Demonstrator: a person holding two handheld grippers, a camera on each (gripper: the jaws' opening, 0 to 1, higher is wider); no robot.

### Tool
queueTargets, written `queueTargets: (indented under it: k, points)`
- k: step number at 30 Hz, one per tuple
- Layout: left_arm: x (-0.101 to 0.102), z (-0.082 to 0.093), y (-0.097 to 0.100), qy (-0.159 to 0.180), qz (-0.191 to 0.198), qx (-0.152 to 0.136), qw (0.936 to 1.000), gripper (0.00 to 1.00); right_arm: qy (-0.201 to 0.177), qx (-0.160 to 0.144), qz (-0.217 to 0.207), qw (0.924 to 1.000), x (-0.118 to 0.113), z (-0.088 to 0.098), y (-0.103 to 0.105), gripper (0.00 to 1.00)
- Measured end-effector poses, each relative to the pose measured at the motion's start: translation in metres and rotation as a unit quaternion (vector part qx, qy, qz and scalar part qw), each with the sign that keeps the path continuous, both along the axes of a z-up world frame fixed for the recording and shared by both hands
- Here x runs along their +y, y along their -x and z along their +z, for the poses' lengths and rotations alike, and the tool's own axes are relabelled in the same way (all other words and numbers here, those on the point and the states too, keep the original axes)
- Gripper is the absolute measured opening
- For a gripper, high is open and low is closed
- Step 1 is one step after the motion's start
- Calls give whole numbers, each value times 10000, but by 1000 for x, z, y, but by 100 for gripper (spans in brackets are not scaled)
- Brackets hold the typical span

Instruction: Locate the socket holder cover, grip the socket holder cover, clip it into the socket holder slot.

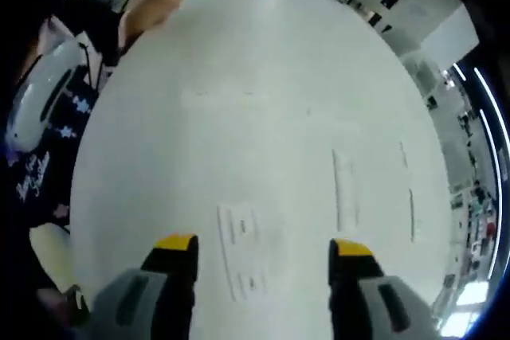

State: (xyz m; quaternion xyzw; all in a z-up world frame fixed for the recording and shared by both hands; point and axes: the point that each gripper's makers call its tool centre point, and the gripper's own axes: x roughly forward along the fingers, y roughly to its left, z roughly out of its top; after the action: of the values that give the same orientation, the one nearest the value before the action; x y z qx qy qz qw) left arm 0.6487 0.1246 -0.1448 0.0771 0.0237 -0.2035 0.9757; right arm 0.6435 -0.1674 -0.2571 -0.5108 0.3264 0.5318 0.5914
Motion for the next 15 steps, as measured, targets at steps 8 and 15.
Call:
queueTargets:
  k: [8, 15]
  points:
    - [0, 0, 0, -5, -1, 4, 10000, 82, 310, 219, 163, 9991, -4, -8, 5, 67]
    - [-2, -1, 0, -19, -14, 28, 10000, 82, 589, 283, 204, 9977, -7, -13, 2, 67]
